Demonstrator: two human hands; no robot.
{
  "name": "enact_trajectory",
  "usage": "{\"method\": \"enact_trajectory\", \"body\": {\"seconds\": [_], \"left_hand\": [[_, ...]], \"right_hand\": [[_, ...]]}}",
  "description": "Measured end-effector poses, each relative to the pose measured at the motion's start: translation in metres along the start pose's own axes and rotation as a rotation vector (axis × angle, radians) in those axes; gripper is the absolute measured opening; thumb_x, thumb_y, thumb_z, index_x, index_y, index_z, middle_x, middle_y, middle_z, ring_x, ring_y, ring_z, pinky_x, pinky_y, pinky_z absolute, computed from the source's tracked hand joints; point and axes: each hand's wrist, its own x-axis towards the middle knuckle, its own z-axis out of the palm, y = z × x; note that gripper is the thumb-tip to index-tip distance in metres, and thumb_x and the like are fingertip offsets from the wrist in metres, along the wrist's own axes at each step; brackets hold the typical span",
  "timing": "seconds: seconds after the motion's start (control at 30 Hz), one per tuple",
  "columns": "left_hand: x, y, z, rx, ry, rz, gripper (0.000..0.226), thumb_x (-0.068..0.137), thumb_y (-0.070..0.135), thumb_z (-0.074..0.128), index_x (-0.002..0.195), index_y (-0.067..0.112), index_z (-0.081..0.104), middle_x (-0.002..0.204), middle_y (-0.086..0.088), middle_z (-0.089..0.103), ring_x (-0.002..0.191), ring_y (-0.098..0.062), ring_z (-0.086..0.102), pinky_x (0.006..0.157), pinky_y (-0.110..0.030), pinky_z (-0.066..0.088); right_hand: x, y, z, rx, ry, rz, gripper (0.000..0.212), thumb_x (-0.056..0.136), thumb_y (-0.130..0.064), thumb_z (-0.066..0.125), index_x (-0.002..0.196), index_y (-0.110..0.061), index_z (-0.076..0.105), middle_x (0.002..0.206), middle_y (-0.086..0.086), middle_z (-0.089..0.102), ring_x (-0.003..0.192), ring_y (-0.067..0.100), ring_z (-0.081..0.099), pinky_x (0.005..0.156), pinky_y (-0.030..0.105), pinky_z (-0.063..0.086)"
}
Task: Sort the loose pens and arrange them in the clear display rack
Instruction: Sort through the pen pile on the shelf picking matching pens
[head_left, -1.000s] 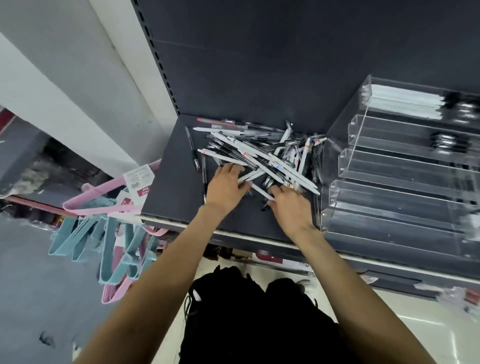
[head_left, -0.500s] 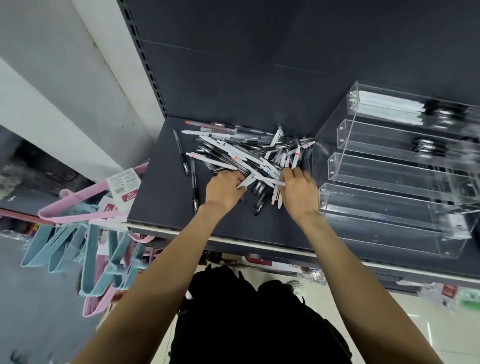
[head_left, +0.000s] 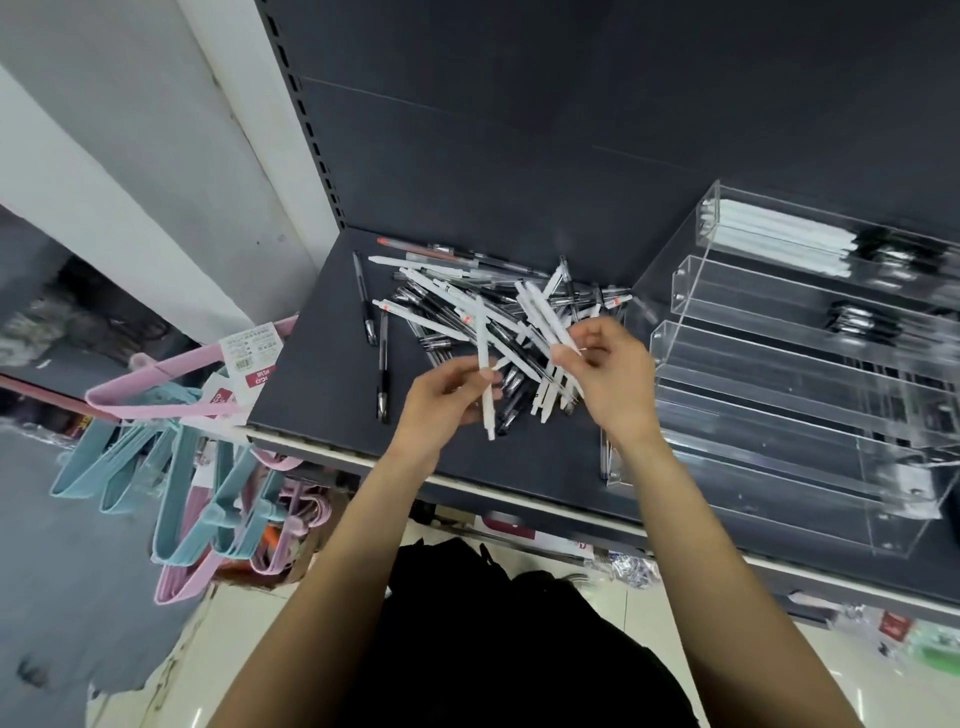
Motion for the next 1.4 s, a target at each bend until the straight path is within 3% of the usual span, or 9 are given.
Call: {"method": "enact_trajectory", "body": {"seconds": [0.1,0.2,0.37,0.53,0.77,0.9,1.1,1.23,1.4], "left_hand": [[-0.008,0.013,0.019,-0.14,-0.051,0.052,0.018,0.095,0.011,0.055,0.108,0.014,0.067,0.1,-0.002,0.07,0.091,-0.01,0.068,0.076,-0.029,0.058],[-0.014,0.015,0.032,-0.197,-0.076,0.073,0.022,0.095,0.011,0.055,0.115,0.011,0.065,0.103,-0.004,0.069,0.091,-0.012,0.068,0.075,-0.027,0.056],[-0.022,0.005,0.041,-0.245,-0.068,0.051,0.027,0.095,0.012,0.055,0.122,0.009,0.059,0.101,-0.003,0.071,0.097,-0.019,0.067,0.078,-0.03,0.056],[-0.028,-0.008,0.045,-0.296,-0.088,0.0,0.024,0.1,0.011,0.046,0.123,0.008,0.053,0.106,-0.008,0.068,0.099,-0.024,0.066,0.085,-0.04,0.056],[-0.036,-0.016,0.039,-0.669,-0.08,-0.156,0.02,0.101,0.012,0.042,0.117,0.009,0.054,0.11,-0.014,0.068,0.094,-0.022,0.067,0.079,-0.036,0.058],[-0.035,-0.016,0.034,-0.715,-0.052,-0.174,0.028,0.102,0.015,0.04,0.127,0.01,0.052,0.112,-0.011,0.064,0.098,-0.02,0.064,0.081,-0.036,0.055],[-0.037,-0.018,0.025,-0.685,-0.063,-0.115,0.03,0.101,0.009,0.04,0.129,0.012,0.051,0.107,-0.008,0.068,0.091,-0.019,0.069,0.079,-0.04,0.059],[-0.041,-0.023,0.021,-0.579,-0.071,-0.11,0.03,0.1,0.008,0.042,0.129,0.013,0.051,0.09,-0.002,0.066,0.081,-0.016,0.067,0.085,-0.042,0.057],[-0.044,-0.022,0.019,-0.411,-0.081,-0.064,0.033,0.102,0.009,0.041,0.133,0.015,0.05,0.089,-0.001,0.059,0.082,-0.013,0.062,0.088,-0.04,0.055]], "right_hand": [[-0.017,-0.015,-0.003,0.465,-0.148,0.233,0.016,0.081,-0.008,0.072,0.09,-0.018,0.063,0.087,0.006,0.071,0.083,0.023,0.071,0.082,0.034,0.055],[-0.026,-0.021,-0.007,0.565,-0.196,0.288,0.016,0.082,-0.006,0.07,0.097,-0.01,0.064,0.087,0.01,0.073,0.08,0.018,0.071,0.077,0.028,0.056],[-0.033,-0.016,-0.006,0.405,-0.166,0.247,0.014,0.08,-0.011,0.074,0.088,-0.015,0.064,0.076,0.004,0.071,0.066,0.004,0.067,0.062,0.012,0.05],[-0.032,-0.002,-0.002,0.01,-0.158,0.059,0.012,0.077,-0.026,0.077,0.084,-0.023,0.068,0.078,-0.005,0.072,0.074,0.008,0.067,0.073,0.023,0.052],[-0.039,-0.009,0.012,-0.5,-0.162,-0.261,0.018,0.084,-0.04,0.067,0.097,-0.029,0.071,0.079,-0.01,0.07,0.087,0.01,0.052,0.067,0.026,0.041],[-0.036,-0.01,0.017,-0.559,-0.222,-0.357,0.019,0.086,-0.037,0.066,0.097,-0.024,0.073,0.089,-0.008,0.07,0.088,0.007,0.039,0.075,0.021,0.031],[-0.015,-0.027,0.026,-0.427,-0.292,-0.406,0.021,0.092,-0.029,0.057,0.11,-0.025,0.068,0.099,-0.007,0.058,0.103,0.014,0.049,0.083,0.023,0.035],[0.013,-0.036,0.04,-0.606,-0.606,-0.347,0.031,0.092,-0.042,0.056,0.12,-0.029,0.062,0.115,-0.001,0.048,0.114,0.013,0.04,0.092,0.024,0.029],[0.031,-0.049,0.033,-0.257,-0.781,-0.181,0.009,0.083,-0.022,0.071,0.085,-0.013,0.07,0.081,-0.011,0.055,0.066,-0.01,0.047,0.066,0.011,0.035]]}}
